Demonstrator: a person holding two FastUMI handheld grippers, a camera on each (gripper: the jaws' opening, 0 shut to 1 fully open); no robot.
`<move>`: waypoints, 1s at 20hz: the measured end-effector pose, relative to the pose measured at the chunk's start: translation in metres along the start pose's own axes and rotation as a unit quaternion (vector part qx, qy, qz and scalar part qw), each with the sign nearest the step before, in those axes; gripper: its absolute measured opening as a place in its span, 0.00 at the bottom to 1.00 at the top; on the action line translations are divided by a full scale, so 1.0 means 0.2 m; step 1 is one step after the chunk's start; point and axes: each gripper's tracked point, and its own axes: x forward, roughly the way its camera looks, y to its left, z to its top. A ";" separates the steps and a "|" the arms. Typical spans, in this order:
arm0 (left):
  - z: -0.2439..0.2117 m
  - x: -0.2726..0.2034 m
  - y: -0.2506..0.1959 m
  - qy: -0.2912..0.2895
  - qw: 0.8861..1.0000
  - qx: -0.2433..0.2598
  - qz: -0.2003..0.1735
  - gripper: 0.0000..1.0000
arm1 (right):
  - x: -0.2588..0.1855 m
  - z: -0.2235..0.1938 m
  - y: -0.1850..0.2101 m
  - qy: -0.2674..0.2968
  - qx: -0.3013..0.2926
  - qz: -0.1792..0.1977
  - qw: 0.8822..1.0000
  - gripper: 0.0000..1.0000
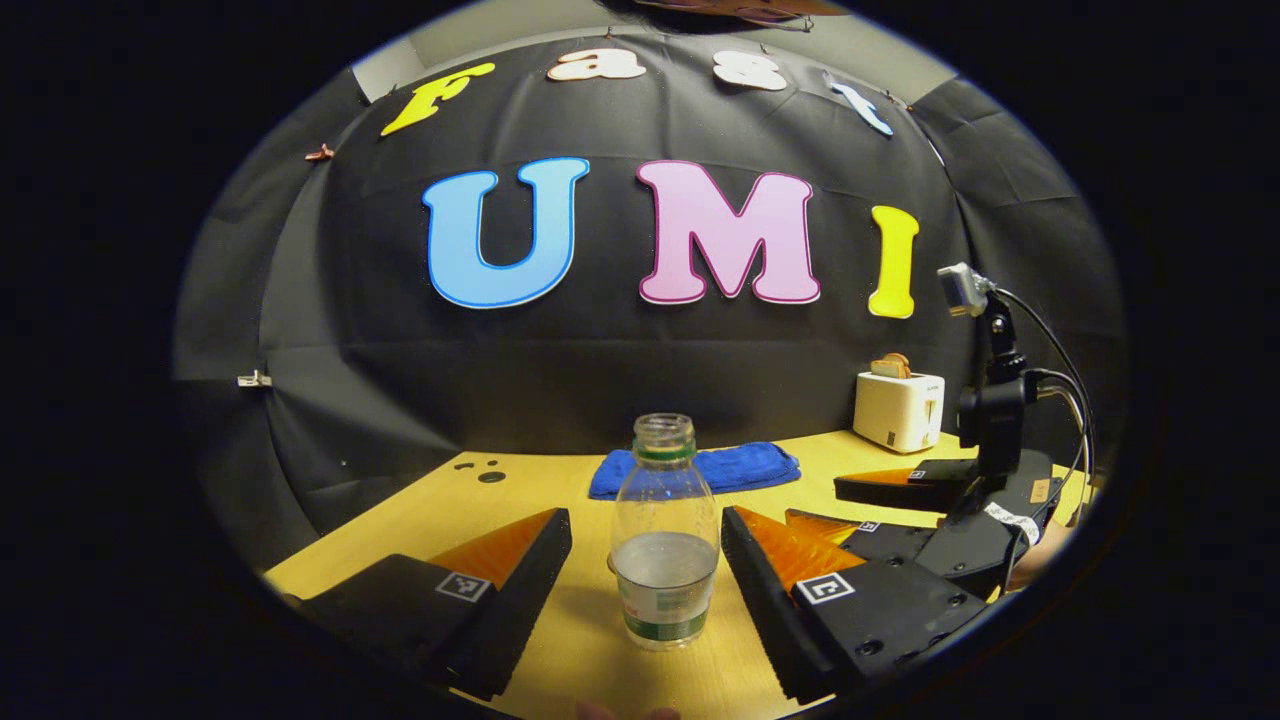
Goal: Open the teacup lid with one hand, grasp the water bottle and pour water into the teacup with the other hand; after pouring, place the water bottle on the coaster and then close the teacup lid.
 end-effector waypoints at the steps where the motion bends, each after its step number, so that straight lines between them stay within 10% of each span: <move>1: -0.01 0.01 0.00 0.002 1.000 -0.001 0.001 0.95 | 0.02 -0.02 0.00 0.004 0.003 0.003 1.000 0.78; 8: -0.11 0.07 -0.04 0.010 1.000 -0.012 0.003 0.95 | 0.07 -0.12 0.02 0.034 0.043 0.028 0.998 0.36; 20: -0.28 0.19 -0.07 0.035 0.999 -0.008 0.013 0.95 | 0.02 0.08 -0.05 -0.015 0.037 0.023 0.999 0.31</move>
